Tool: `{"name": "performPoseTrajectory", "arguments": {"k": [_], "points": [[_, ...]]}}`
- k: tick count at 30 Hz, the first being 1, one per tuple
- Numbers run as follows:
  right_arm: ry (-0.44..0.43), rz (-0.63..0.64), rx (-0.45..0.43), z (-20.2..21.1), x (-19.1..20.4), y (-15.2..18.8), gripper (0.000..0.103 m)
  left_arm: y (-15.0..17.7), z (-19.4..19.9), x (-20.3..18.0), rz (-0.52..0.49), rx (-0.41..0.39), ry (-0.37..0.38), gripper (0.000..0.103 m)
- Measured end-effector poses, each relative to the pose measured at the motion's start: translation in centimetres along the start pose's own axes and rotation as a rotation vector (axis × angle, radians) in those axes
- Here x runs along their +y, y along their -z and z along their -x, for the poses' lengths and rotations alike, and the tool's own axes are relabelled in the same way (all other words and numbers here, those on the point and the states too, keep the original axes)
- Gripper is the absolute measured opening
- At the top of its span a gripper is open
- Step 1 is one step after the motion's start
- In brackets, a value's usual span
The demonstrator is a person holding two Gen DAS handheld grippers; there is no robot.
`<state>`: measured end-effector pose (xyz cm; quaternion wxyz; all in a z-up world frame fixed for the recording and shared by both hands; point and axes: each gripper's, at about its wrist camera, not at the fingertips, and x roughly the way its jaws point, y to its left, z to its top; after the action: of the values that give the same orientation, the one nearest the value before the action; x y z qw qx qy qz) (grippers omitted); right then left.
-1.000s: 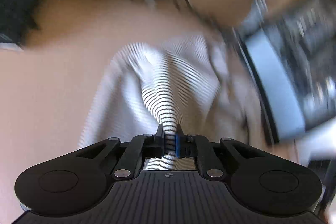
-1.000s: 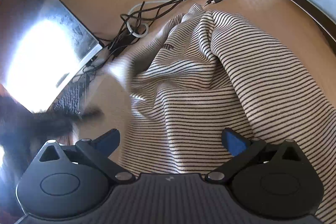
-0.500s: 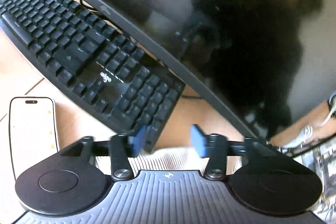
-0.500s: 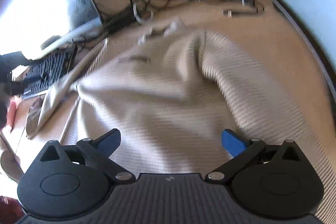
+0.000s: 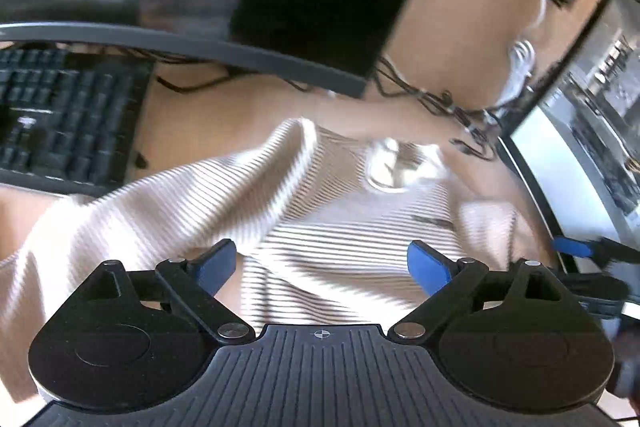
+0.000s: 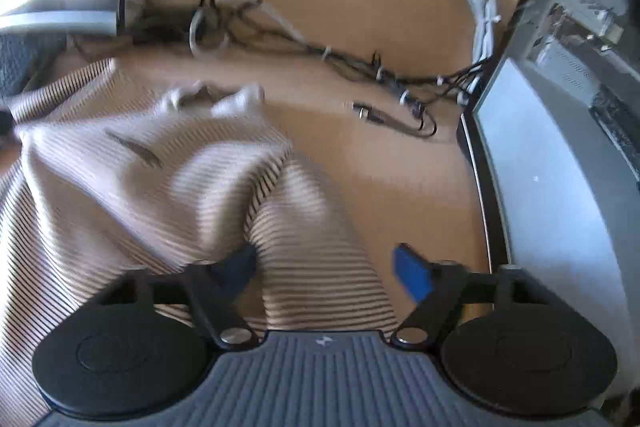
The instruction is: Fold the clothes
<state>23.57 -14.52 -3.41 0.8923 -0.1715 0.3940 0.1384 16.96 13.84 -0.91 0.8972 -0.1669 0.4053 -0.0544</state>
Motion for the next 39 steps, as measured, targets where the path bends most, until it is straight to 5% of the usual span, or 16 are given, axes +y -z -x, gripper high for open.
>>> {"name": "performPoseTrajectory", "arguments": {"k": [2, 4, 11, 15, 21, 25, 28, 33, 35, 39], "points": [[-0.018, 0.012, -0.004, -0.3, -0.3, -0.6, 0.03, 0.1, -0.1, -0.4, -0.006, 0.006, 0.005, 0.098], [0.066, 0.055, -0.052, 0.0, -0.4, -1.9, 0.02, 0.3, -0.1, -0.7, -0.012, 0.012, 0.009, 0.098], [0.318, 0.043, -0.168, 1.1, -3.2, -5.8, 0.017, 1.1, 0.3, -0.9, 0.019, 0.036, 0.002, 0.101], [0.155, -0.102, -0.165, 1.7, -5.0, -6.2, 0.021, 1.6, 0.1, -1.2, 0.03, 0.046, -0.008, 0.101], [-0.145, -0.256, -0.043, -0.8, -4.2, -3.6, 0.05, 2.7, -0.8, -2.4, 0.015, 0.085, 0.011, 0.102], [-0.102, -0.125, -0.005, -2.2, -1.7, -2.1, 0.05, 3.4, -1.5, -3.3, -0.009, 0.117, 0.017, 0.102], [0.051, -0.042, 0.017, -3.7, -2.1, -2.1, 0.049, 3.7, -2.0, -3.5, -0.016, 0.135, 0.022, 0.102], [0.131, -0.058, -0.027, -3.4, -3.5, -4.0, 0.049, 4.3, -2.8, -3.4, -0.016, 0.172, 0.021, 0.102], [0.11, -0.068, -0.071, -2.4, -3.3, -5.1, 0.049, 4.4, -2.8, -3.6, -0.027, 0.168, 0.023, 0.103], [-0.112, -0.175, -0.13, -1.5, -2.7, -7.9, 0.049, 4.8, -2.7, -3.7, -0.047, 0.162, 0.027, 0.103]]}}
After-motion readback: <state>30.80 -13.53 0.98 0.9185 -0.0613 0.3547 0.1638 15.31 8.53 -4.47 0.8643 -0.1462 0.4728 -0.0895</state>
